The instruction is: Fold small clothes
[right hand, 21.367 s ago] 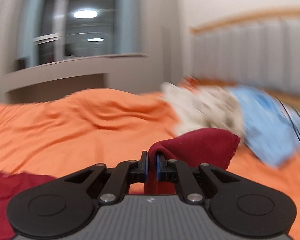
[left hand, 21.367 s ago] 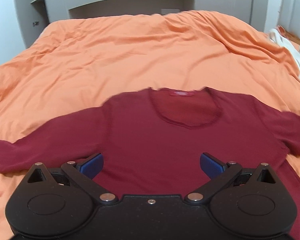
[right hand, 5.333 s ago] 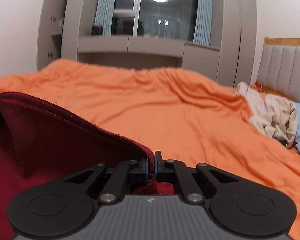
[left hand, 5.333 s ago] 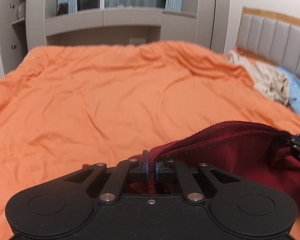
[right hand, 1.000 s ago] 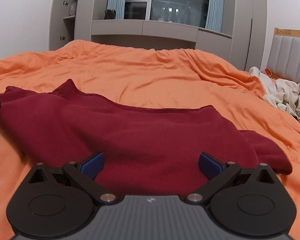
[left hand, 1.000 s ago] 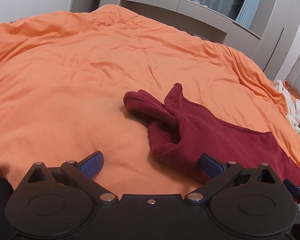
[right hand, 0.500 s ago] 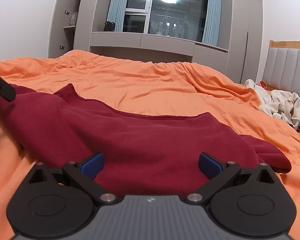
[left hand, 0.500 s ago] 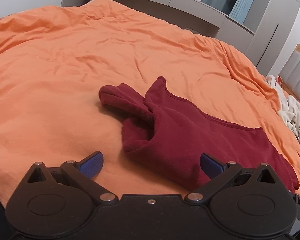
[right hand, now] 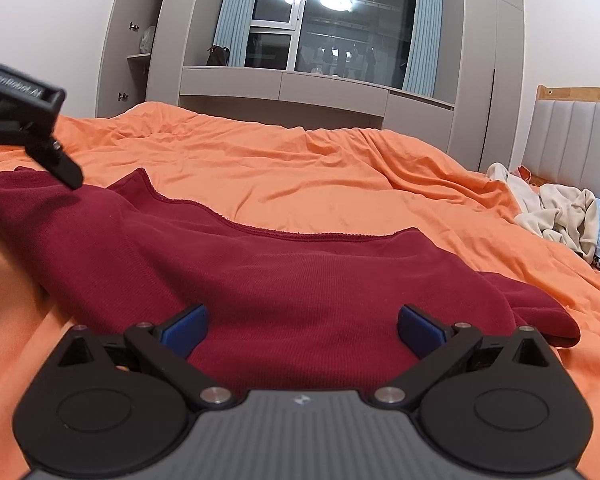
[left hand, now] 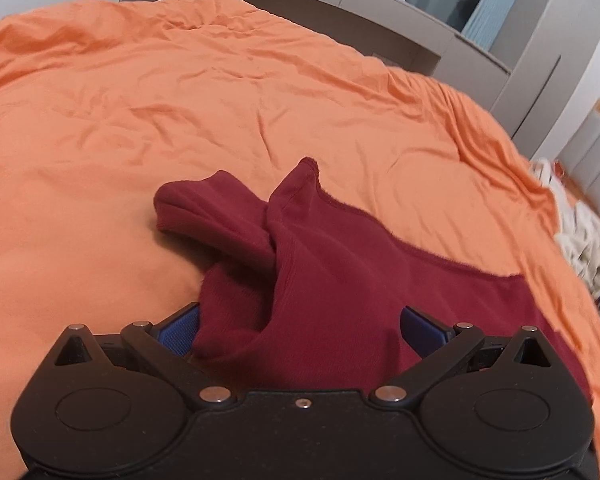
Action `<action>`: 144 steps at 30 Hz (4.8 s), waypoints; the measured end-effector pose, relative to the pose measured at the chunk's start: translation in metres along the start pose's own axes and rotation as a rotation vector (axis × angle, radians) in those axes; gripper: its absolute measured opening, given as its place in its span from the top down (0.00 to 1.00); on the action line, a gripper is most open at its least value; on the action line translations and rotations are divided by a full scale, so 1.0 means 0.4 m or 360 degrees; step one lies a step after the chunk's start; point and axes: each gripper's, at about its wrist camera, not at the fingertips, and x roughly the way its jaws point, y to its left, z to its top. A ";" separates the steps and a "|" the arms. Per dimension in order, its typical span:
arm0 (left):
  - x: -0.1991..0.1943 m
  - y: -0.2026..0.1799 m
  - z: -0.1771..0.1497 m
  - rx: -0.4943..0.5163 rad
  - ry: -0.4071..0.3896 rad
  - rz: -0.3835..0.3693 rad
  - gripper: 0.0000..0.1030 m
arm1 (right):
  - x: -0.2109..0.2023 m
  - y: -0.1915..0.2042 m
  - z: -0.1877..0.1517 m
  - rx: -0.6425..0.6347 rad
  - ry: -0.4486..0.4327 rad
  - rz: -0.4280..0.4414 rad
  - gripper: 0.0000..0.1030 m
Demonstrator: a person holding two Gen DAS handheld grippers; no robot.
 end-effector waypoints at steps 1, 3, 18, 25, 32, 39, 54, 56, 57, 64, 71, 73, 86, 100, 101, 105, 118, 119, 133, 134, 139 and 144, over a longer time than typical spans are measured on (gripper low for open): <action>0.005 0.003 0.003 -0.0016 -0.0002 -0.0012 0.00 | -0.001 0.001 0.000 -0.0002 -0.0003 -0.0002 0.00; 0.014 0.013 0.008 -0.0041 -0.0003 -0.0032 0.00 | -0.001 0.002 -0.001 -0.0005 -0.0007 -0.0003 0.00; 0.032 0.038 0.021 -0.0098 -0.0019 -0.0082 0.01 | 0.023 -0.016 0.028 0.0063 0.0142 0.0080 0.00; 0.038 0.026 0.025 -0.0085 -0.0067 -0.0014 0.14 | 0.025 -0.019 0.028 0.0063 0.0142 0.0079 0.00; 0.044 0.041 0.038 -0.0087 -0.0069 -0.0006 0.42 | 0.027 -0.020 0.030 0.0061 0.0146 0.0078 0.00; 0.045 0.052 0.049 -0.0107 -0.0064 -0.0051 0.73 | 0.028 -0.020 0.050 0.0037 0.0207 0.0092 0.00; 0.008 -0.095 0.106 0.0221 -0.0163 -0.0086 0.83 | -0.083 -0.128 0.111 0.0012 0.0142 0.0007 0.00; 0.004 -0.134 0.115 0.0285 -0.0179 -0.0122 0.83 | -0.103 -0.153 0.118 0.0034 0.0126 -0.0025 0.00; 0.002 -0.156 0.122 0.0315 -0.0186 -0.0147 0.83 | -0.113 -0.167 0.119 0.0043 0.0119 -0.0046 0.00; -0.011 -0.371 0.111 0.0617 -0.0209 -0.0375 0.84 | -0.174 -0.256 0.108 0.0115 0.0113 -0.0207 0.00; 0.013 -0.550 -0.010 0.0849 -0.0015 -0.0679 0.84 | -0.232 -0.341 0.062 0.0215 0.0177 -0.0368 0.00; 0.032 -0.572 -0.055 0.0905 0.0086 -0.0724 0.83 | -0.244 -0.358 0.051 0.0230 0.0201 -0.0403 0.00; 0.003 -0.461 -0.116 0.0827 0.0252 -0.1001 0.23 | -0.253 -0.398 0.013 0.0307 0.0264 -0.0455 0.00; -0.059 -0.281 -0.035 0.0501 -0.0013 -0.0373 0.01 | -0.232 -0.344 0.058 0.0293 0.0142 -0.0303 0.00; -0.050 -0.272 -0.033 0.0482 0.0000 -0.0314 0.01 | -0.231 -0.336 0.067 0.0289 0.0127 -0.0275 0.00; -0.009 -0.226 -0.029 0.0391 0.0073 -0.0185 0.01 | -0.221 -0.309 0.105 0.0279 0.0075 -0.0143 0.00; 0.020 -0.168 -0.090 0.0384 0.0188 -0.0103 0.01 | -0.139 -0.285 0.242 0.0465 -0.0089 0.0319 0.03; 0.018 -0.169 -0.092 0.0385 0.0188 -0.0100 0.01 | -0.128 -0.280 0.251 0.0462 -0.0087 0.0325 0.04; 0.026 -0.177 -0.102 0.0400 0.0189 -0.0112 0.01 | -0.075 -0.333 0.207 0.0644 0.0016 0.0205 0.75; 0.028 -0.178 -0.102 0.0407 0.0192 -0.0111 0.01 | -0.074 -0.347 0.196 0.0671 0.0029 0.0174 0.76; 0.029 -0.181 -0.108 0.0444 0.0195 -0.0104 0.00 | -0.059 -0.412 0.132 0.0837 0.0121 0.0112 0.71; 0.035 -0.184 -0.109 0.0442 0.0211 -0.0099 0.01 | -0.036 -0.446 0.095 0.0982 0.0157 0.0198 0.44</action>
